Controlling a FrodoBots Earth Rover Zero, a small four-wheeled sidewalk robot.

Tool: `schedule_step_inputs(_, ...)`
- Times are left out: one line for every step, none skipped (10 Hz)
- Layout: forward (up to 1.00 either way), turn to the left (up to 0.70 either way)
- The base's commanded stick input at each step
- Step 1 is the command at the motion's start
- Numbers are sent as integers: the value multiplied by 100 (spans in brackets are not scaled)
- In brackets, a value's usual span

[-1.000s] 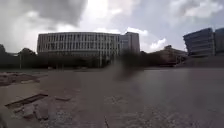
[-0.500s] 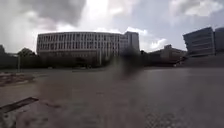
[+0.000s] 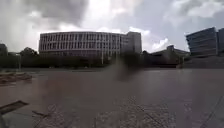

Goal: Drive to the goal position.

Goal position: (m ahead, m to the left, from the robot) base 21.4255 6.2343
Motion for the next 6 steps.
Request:
schedule_step_inputs(70, 2)
schedule_step_inputs(70, 2)
schedule_step_inputs(70, 2)
schedule_step_inputs(70, 2)
schedule_step_inputs(70, 2)
schedule_step_inputs(70, 2)
